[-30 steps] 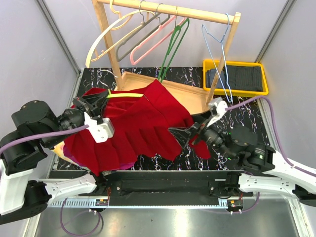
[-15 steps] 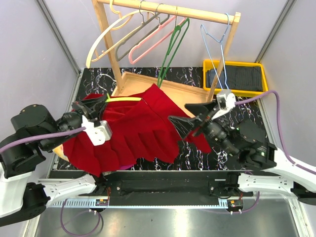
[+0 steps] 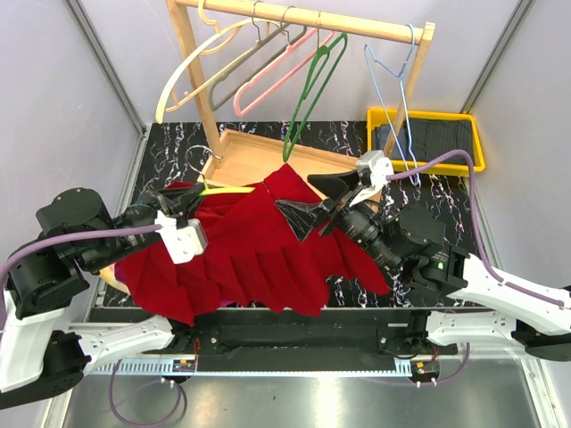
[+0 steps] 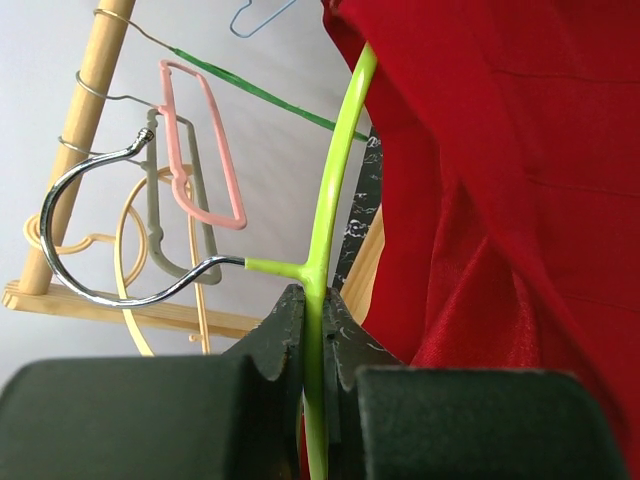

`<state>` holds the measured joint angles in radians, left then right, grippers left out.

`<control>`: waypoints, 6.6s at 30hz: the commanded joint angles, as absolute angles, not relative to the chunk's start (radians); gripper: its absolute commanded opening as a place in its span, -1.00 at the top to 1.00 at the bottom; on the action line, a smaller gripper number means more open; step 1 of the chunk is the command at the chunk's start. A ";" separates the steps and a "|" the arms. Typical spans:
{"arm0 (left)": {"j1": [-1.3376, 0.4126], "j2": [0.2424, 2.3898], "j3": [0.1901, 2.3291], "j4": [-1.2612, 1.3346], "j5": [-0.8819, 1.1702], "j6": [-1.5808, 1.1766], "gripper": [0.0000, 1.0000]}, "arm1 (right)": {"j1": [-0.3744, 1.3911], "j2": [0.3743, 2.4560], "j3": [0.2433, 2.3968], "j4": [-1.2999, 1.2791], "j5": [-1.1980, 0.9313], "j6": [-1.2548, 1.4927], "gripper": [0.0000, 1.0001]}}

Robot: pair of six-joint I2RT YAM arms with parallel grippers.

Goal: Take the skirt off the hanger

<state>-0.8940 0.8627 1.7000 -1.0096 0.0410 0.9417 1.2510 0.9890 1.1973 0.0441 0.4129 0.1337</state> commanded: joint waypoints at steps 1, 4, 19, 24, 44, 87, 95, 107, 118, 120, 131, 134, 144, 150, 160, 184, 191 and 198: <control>-0.897 0.848 1.691 -0.882 0.143 0.890 1.00 | 1.249 1.032 1.267 0.136 0.347 0.120 -0.99; -0.897 0.838 1.660 -0.880 0.159 0.894 1.00 | 1.247 1.069 1.302 0.141 0.319 0.123 -0.99; -0.899 0.833 1.671 -0.873 0.132 0.937 1.00 | 1.244 1.020 1.247 0.106 0.342 0.198 -0.75; -0.897 0.836 1.671 -0.864 0.127 0.945 1.00 | 1.244 0.989 1.235 0.069 0.362 0.224 -0.60; -0.897 0.845 1.684 -0.838 0.130 0.960 1.00 | 1.230 1.009 1.259 0.006 0.339 0.268 0.72; -1.020 1.358 2.189 -0.611 0.130 1.101 1.00 | 1.189 1.327 1.730 0.028 0.136 0.187 0.89; -1.175 1.263 2.064 -0.572 0.057 1.106 1.00 | 1.166 1.342 1.707 0.009 0.132 0.225 0.36; -1.218 1.209 2.088 -0.565 -0.233 1.181 1.00 | 1.166 1.049 1.617 -0.048 0.374 0.063 -0.99; -1.157 1.057 1.943 -0.549 -0.342 1.304 1.00 | 1.164 0.829 1.433 -0.098 0.489 0.095 -0.99; -1.157 1.057 1.954 -0.543 -0.345 1.313 1.00 | 1.164 0.798 1.367 -0.116 0.521 0.113 -0.99; -1.157 1.055 1.990 -0.532 -0.347 1.342 1.00 | 1.164 0.732 1.223 -0.129 0.562 0.170 -0.84; -1.157 1.043 1.965 -0.534 -0.348 1.336 1.00 | 1.164 0.733 1.232 -0.124 0.543 0.169 -0.34; -1.155 0.973 1.836 -0.555 -0.339 1.345 1.00 | 1.164 0.700 1.365 -0.222 0.610 0.037 0.03; -1.158 0.937 1.761 -0.592 -0.304 1.279 1.00 | 1.166 0.774 1.506 -0.193 0.632 -0.109 0.16; -1.158 0.966 1.833 -0.604 -0.318 1.292 1.00 | 1.164 0.799 1.350 -0.262 0.554 0.060 -1.00; -1.157 0.957 1.833 -0.591 -0.316 1.339 1.00 | 1.164 0.634 1.138 -0.287 0.618 0.258 -0.39; -1.157 0.963 1.844 -0.581 -0.314 1.354 1.00 | 1.164 0.635 1.109 -0.291 0.586 0.282 -0.68; -1.158 0.965 1.835 -0.575 -0.311 1.364 1.00 | 1.164 0.670 1.088 -0.279 0.534 0.331 -0.09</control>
<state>-1.1572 0.9771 1.7851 -0.7528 -0.3180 1.3392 1.1675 0.6468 1.1000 -0.3122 0.5743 0.2932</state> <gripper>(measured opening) 0.071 0.660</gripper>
